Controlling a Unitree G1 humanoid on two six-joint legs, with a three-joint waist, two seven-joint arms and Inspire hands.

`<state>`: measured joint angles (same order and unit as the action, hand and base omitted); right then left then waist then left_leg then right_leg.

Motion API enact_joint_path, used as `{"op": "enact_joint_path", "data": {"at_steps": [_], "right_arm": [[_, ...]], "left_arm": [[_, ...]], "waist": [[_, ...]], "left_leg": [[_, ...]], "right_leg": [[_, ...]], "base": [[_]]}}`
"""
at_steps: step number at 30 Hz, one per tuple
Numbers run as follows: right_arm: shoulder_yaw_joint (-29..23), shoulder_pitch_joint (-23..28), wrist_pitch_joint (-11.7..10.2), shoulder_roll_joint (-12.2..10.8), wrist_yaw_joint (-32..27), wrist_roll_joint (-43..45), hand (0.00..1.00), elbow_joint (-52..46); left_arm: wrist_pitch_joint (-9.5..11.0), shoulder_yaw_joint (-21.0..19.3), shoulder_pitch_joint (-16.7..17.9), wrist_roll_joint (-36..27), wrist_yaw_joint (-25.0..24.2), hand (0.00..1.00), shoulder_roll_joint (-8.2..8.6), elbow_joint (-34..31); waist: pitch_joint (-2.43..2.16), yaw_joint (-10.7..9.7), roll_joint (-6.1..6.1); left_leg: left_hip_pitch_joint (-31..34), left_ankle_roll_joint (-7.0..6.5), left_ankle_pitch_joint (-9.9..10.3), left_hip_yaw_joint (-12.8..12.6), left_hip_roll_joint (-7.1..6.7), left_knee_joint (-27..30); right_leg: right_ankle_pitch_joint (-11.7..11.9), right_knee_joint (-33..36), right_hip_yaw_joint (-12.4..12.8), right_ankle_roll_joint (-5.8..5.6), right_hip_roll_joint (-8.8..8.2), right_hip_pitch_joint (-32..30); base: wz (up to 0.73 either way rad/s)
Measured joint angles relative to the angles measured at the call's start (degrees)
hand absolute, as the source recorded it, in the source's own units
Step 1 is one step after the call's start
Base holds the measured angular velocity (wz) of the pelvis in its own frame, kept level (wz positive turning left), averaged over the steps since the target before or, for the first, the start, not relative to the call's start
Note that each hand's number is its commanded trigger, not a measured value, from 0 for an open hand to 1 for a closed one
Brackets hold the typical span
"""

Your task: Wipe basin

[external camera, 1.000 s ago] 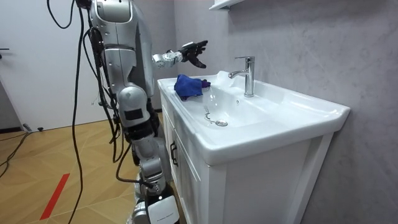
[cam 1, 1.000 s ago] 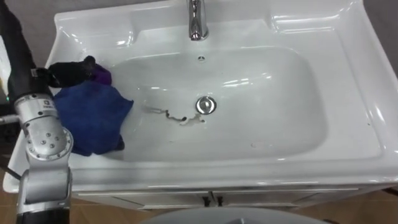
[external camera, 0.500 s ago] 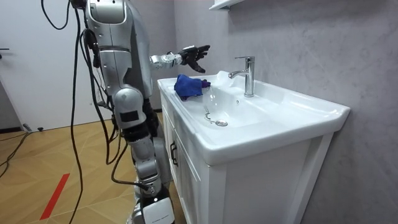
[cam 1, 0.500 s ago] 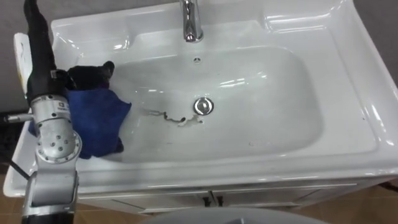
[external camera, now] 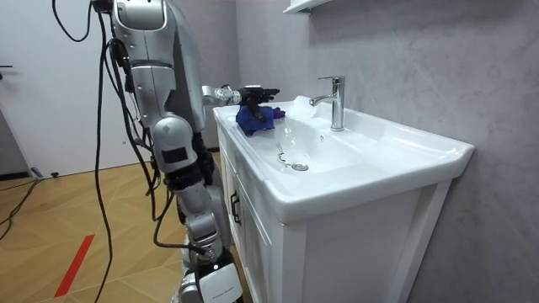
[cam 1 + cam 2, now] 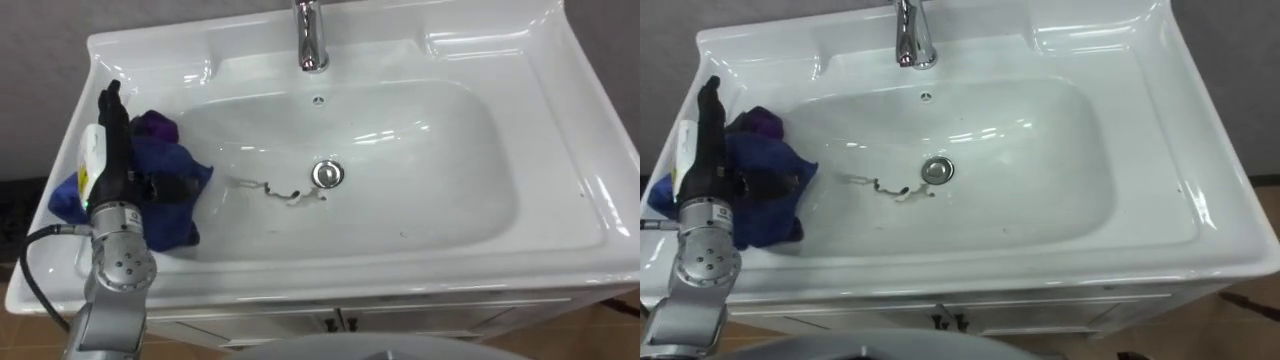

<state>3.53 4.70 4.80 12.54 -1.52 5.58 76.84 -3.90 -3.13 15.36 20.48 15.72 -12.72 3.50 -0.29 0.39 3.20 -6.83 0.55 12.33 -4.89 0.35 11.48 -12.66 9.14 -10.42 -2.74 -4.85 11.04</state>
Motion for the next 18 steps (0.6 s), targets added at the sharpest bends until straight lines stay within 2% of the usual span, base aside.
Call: {"op": "enact_joint_path", "data": {"at_steps": [3,6,9,12,18], "right_arm": [[0.3,0.5,0.1,0.1,0.6,0.0,0.00,-0.4],[0.3,0.9,0.2,0.3,1.4,1.5,0.00,-1.5],[0.3,0.9,0.3,0.3,1.8,1.9,0.00,-1.5],[0.3,0.9,0.3,0.4,1.8,1.9,0.00,-1.5],[0.3,1.0,0.5,0.4,1.9,3.3,0.00,-1.3]], "left_arm": [[0.0,0.0,0.2,0.1,0.0,0.00,0.03,1.1],[0.1,0.0,0.2,0.5,0.0,0.00,0.23,2.9],[0.1,0.1,0.2,0.5,0.0,0.00,0.64,3.4],[0.1,0.1,0.3,0.9,0.0,0.00,0.69,3.5],[0.2,0.1,0.6,6.8,0.1,0.00,0.68,4.7]], "waist": [[0.11,0.0,0.05],[0.52,-0.2,0.46],[0.69,-0.2,0.55],[0.68,-0.1,0.56],[0.62,-0.1,0.61]], "left_leg": [[0.0,0.00,0.0,0.0,0.02,0.0],[0.1,0.01,0.0,0.0,0.10,-0.2],[0.2,0.02,0.0,0.0,0.15,-0.3],[0.2,0.02,0.0,0.0,0.14,-0.3],[0.3,0.02,0.0,-0.3,0.13,-0.4]], "right_leg": [[0.0,0.1,0.1,0.00,0.01,-0.1],[0.0,0.5,0.1,0.00,0.02,-0.2],[0.0,0.5,0.0,0.00,0.07,-0.3],[0.0,0.5,0.0,0.00,0.08,-0.6],[0.0,0.5,0.2,-0.01,0.07,-1.1]], "base": [[0.00],[0.00],[0.00],[0.00],[-0.02]]}}
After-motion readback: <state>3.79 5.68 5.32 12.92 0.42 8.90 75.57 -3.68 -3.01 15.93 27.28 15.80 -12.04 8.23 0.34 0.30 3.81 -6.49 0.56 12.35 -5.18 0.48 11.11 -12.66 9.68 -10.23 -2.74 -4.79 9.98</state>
